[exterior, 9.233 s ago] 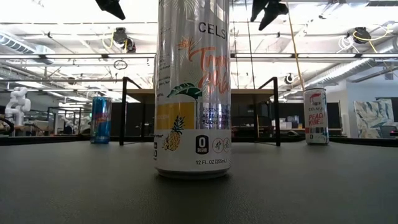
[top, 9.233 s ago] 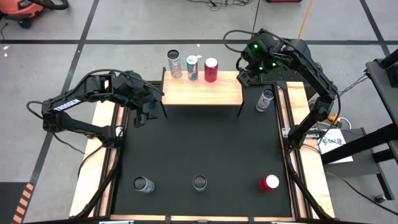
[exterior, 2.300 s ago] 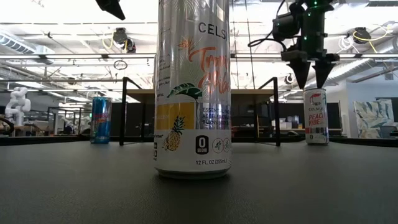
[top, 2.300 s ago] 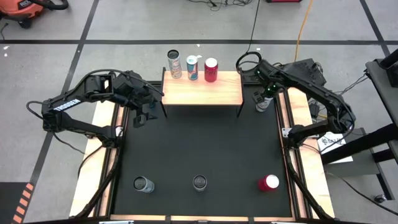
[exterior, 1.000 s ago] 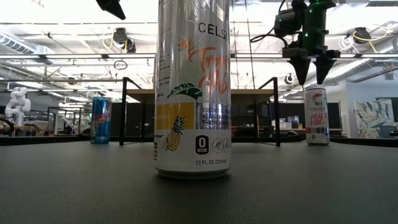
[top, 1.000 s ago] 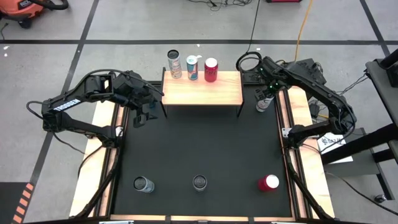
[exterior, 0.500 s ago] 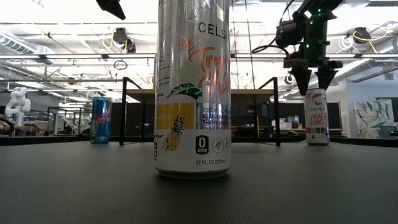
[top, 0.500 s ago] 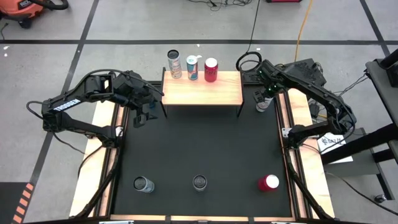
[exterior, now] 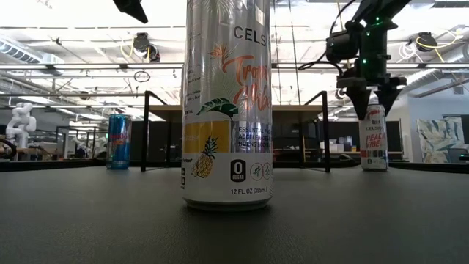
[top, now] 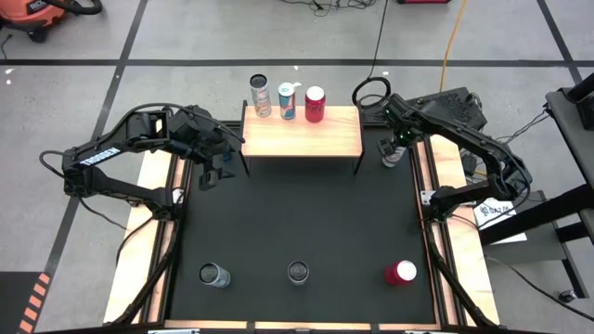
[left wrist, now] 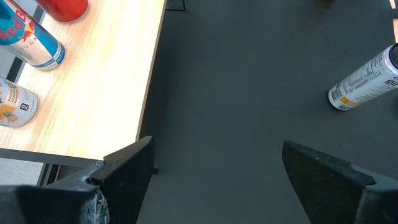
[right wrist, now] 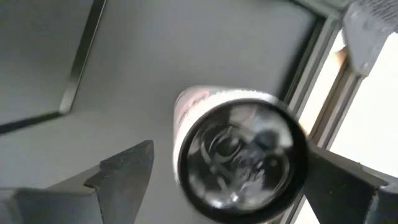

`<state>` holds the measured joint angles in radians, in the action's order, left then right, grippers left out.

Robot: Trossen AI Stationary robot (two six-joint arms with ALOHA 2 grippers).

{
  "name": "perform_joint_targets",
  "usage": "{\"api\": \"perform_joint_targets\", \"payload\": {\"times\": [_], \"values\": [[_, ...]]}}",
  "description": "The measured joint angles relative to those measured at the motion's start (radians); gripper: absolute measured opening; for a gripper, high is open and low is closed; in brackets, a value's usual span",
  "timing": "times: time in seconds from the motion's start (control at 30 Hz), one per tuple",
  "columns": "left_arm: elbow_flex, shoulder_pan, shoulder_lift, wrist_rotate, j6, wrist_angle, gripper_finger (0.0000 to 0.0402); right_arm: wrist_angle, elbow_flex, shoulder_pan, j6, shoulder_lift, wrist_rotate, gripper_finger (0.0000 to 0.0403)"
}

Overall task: Place canned beverage on shelf
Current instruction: Put the top white-pink soda can on the shelf

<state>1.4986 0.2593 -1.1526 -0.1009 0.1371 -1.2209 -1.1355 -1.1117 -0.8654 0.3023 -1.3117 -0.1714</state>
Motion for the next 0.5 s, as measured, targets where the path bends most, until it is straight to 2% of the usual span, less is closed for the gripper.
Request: {"api": "perform_joint_targets", "payload": {"times": [0.17,0.43,0.5], "values": [[0.000,0.000,0.000,0.000,0.000,0.000,0.0350,0.006,0.000,0.000,-0.011,0.000,-0.011,0.0326],[0.000,0.000,0.000,0.000,0.000,0.005,0.0350,-0.012,-0.001,0.000,-0.018,0.001,-0.005,0.0233],[0.000,0.000,0.000,0.000,0.000,0.008,0.0350,-0.014,-0.001,0.000,-0.020,0.001,0.008,0.0225]]}}
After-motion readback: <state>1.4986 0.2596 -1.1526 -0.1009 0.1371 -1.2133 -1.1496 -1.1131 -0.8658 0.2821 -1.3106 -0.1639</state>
